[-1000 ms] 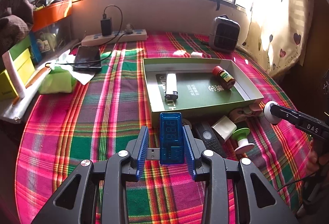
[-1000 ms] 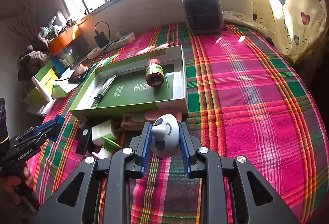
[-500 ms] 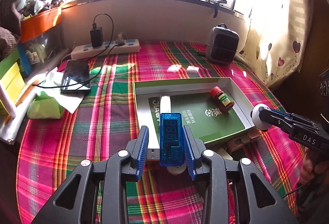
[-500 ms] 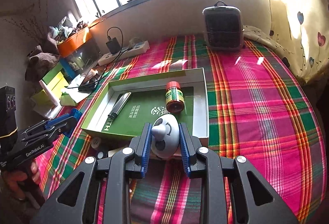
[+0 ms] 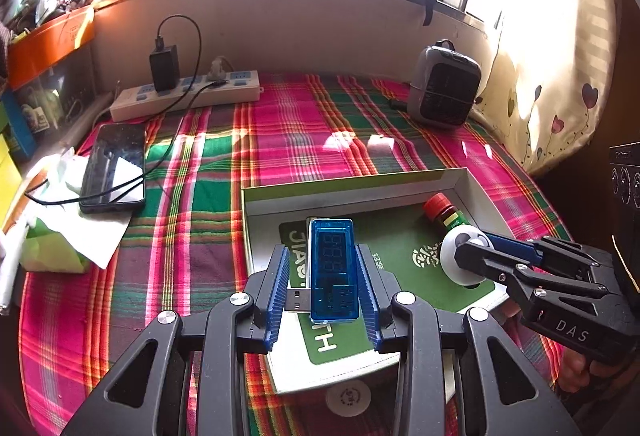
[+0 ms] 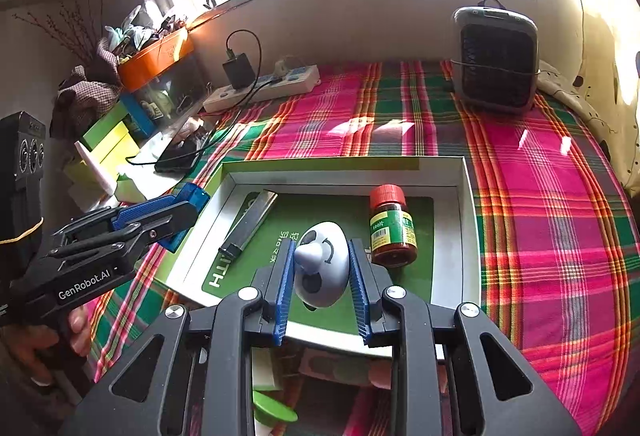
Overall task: Organize rigid objects
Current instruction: 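Lower the held USB stick and white gadget into the green tray with both tools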
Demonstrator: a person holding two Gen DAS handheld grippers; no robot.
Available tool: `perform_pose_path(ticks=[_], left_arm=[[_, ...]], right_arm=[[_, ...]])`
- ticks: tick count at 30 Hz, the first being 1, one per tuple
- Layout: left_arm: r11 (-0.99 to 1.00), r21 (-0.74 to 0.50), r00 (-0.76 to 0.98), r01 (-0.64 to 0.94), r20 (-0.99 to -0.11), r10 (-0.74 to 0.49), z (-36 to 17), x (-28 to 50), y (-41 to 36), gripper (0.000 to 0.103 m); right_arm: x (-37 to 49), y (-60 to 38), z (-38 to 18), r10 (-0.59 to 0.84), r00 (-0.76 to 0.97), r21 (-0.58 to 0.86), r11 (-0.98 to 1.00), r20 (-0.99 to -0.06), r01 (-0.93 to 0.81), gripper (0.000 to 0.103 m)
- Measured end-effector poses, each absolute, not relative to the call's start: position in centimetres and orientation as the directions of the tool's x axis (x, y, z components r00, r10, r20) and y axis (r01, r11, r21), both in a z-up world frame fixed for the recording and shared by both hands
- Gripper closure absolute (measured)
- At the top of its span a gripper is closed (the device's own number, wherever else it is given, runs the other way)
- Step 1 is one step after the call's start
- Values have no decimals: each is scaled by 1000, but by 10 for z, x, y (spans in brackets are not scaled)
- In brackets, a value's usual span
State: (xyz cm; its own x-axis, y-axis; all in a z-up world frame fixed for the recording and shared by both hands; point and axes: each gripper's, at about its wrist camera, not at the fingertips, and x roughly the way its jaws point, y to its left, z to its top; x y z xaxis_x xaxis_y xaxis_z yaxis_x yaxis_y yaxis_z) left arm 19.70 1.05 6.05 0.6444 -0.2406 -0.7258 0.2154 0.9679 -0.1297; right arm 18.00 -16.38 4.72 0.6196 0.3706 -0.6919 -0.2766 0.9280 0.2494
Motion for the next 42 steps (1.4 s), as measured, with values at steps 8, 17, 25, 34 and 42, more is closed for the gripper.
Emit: perform_pose_path(ticks=[8, 17, 25, 34, 42], left_arm=[[969, -124, 619, 212, -750, -231, 45, 221, 5, 71], [973, -112, 605, 200, -767, -212, 35, 234, 4, 71], [976, -102, 597, 191, -777, -198, 30, 239, 5, 71], [978, -85, 599, 190, -779, -184, 27, 241, 2, 71], [978, -83, 599, 193, -780, -184, 26, 242, 2, 71]], right_arm=[[204, -151, 30, 370, 583, 238, 926, -723, -292, 75], [218, -147, 16, 360, 563, 232, 929, -744, -288, 75], [222, -145, 15, 350, 576, 216, 932, -739, -290, 75], [224, -143, 15, 343, 590, 202, 934, -731, -294, 75], [225, -144, 14, 353, 593, 214, 932, -724, -292, 75]])
